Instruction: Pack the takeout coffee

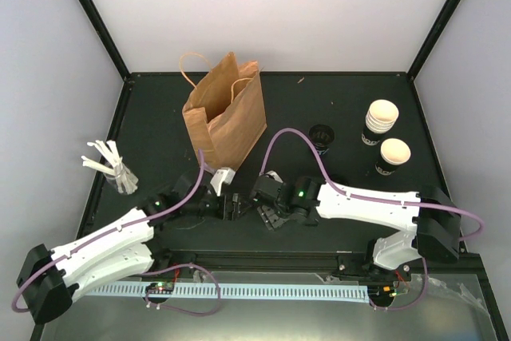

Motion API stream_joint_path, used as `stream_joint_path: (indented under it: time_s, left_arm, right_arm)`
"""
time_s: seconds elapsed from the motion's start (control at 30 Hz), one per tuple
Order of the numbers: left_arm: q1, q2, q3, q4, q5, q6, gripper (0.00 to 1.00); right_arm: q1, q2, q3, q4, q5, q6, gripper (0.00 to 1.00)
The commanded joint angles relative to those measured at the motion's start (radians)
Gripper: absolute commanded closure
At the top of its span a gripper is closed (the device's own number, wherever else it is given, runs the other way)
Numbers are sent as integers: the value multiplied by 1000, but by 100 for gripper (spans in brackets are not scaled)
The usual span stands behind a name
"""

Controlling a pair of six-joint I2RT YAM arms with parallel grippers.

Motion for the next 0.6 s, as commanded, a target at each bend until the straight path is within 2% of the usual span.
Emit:
stream_joint_path:
  time_s: [0.0,0.17,0.33,0.57]
  left_arm:
    - [14,-56,-1,-44,-36,16,20]
    - [21,-83,-64,34,-27,4,22]
    - [23,-31,-77,96,25,23,36]
    - [24,90,-56,176,131,41,38]
  right_arm:
    - [-3,-21,-26,37,-78,-131,26]
    - [-3,-9,-1,20,-63,-178,27]
    - [-3,1,4,29,-67,-194,27]
    - [-3,12,2,36,-76,-201,27]
